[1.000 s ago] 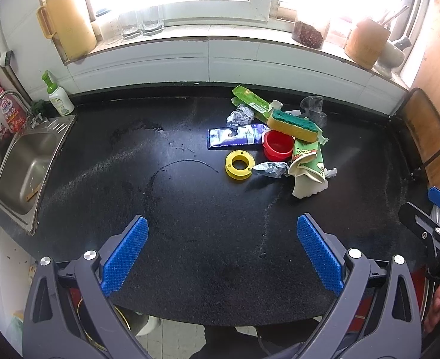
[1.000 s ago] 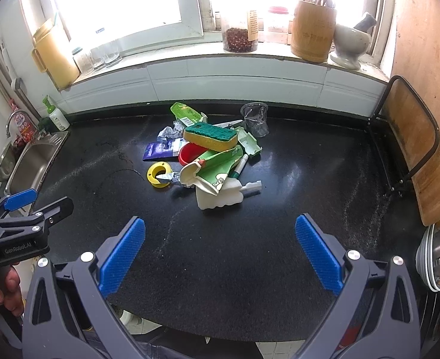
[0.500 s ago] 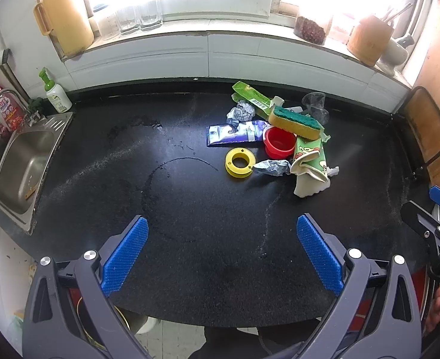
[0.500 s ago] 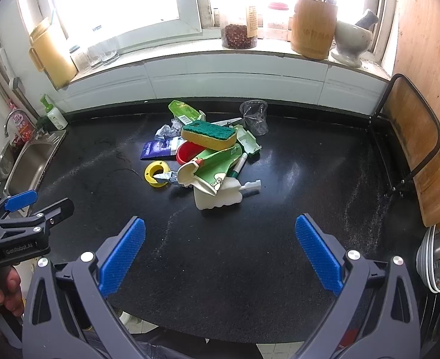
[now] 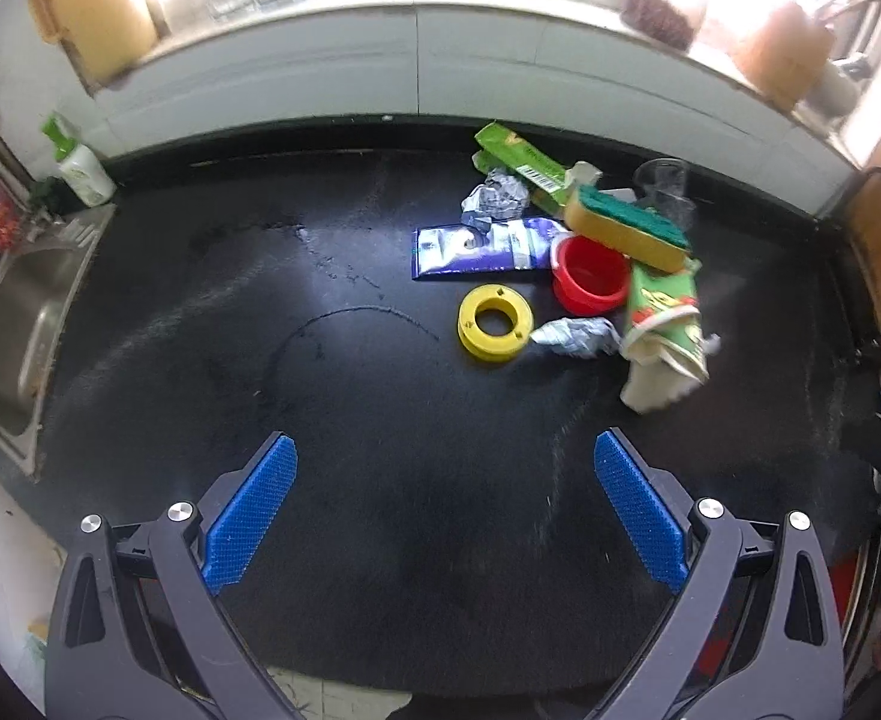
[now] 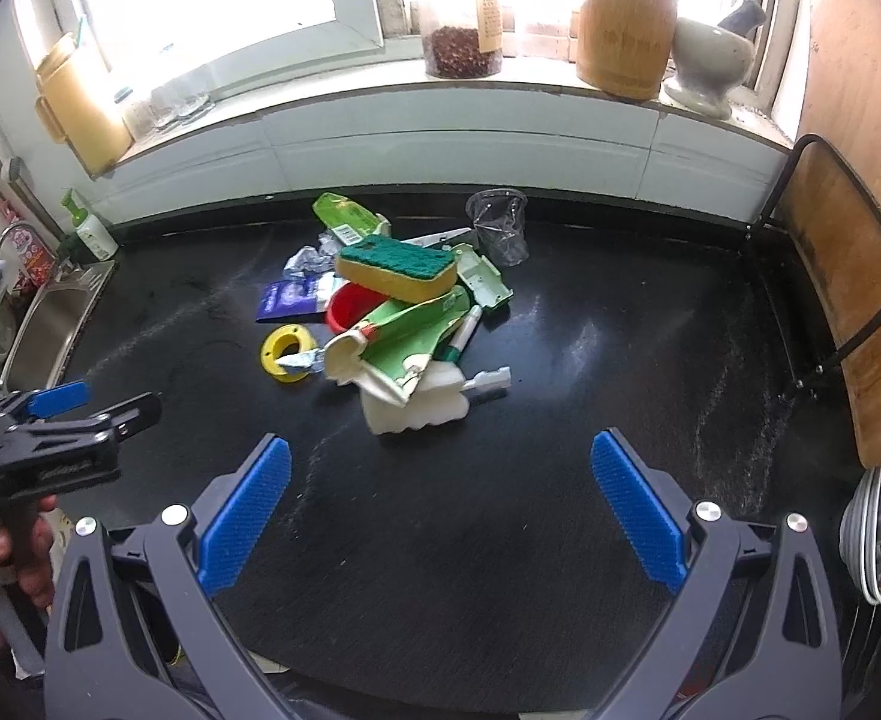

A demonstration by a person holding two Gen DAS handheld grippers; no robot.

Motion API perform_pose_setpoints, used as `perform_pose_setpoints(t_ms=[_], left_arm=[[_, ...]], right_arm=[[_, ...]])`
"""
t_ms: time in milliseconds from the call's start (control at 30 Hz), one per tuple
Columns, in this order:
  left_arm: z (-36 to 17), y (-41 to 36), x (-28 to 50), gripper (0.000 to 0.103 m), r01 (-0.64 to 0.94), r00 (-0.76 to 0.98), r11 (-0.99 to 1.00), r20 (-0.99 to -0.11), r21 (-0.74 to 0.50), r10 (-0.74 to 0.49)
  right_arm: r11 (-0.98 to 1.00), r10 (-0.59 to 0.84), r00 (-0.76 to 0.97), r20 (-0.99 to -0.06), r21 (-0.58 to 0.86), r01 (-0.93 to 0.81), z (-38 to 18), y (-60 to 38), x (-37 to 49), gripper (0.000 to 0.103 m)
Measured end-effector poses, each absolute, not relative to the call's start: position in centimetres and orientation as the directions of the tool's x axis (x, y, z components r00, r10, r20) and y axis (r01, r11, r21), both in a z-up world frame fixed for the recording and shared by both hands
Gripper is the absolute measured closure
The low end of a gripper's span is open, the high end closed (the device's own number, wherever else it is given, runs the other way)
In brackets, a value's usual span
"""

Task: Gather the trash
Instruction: 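Grasp the yellow tape roll with left tool while right tool grasps the clear cup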

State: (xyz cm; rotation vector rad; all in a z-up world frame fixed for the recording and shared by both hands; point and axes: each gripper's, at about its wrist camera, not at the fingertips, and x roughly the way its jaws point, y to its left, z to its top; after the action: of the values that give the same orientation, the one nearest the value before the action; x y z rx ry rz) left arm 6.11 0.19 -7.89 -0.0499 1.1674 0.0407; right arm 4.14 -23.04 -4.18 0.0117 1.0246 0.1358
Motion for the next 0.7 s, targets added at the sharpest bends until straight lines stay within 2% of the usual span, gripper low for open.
perform_pose_setpoints(t_ms=[333, 467, 533, 633, 700], left_arm=[[-15.5, 1.6, 14.8, 0.006, -0.073, 0.338, 0.997, -0.941, -0.008, 0.018], [-18.2, 1.7, 16.5, 0.007, -0.054, 0.290, 0.998, -0.957, -0.034, -0.017], [-19.4, 1.3, 16.9, 0.007, -0.030, 0.281, 1.000, -0.960, -0.002, 0.006], [-20.7, 1.1, 17.1, 0.010, -0.023, 0.276, 1.000, -0.961, -0.001, 0.005], [-21.3, 1.0, 17.0, 0.020, -0.013, 0.277, 1.000, -0.961, 0.010, 0.013]], right_arm=[[0.990, 0.126, 0.461, -0.878, 0.084, -0.111, -9.1, -25.8, 12.4, 0.005], [0.988, 0.129, 0.430, -0.894, 0.080, -0.130, -11.7, -26.4, 16.2, 0.006], [0.988, 0.126, 0.416, -0.901, 0.076, -0.134, -13.0, -26.5, 18.0, 0.006], [0.986, 0.136, 0.400, -0.906, 0.084, -0.145, -15.0, -26.7, 21.3, 0.006], [0.984, 0.135, 0.388, -0.912, 0.079, -0.157, -16.2, -26.6, 23.2, 0.007]])
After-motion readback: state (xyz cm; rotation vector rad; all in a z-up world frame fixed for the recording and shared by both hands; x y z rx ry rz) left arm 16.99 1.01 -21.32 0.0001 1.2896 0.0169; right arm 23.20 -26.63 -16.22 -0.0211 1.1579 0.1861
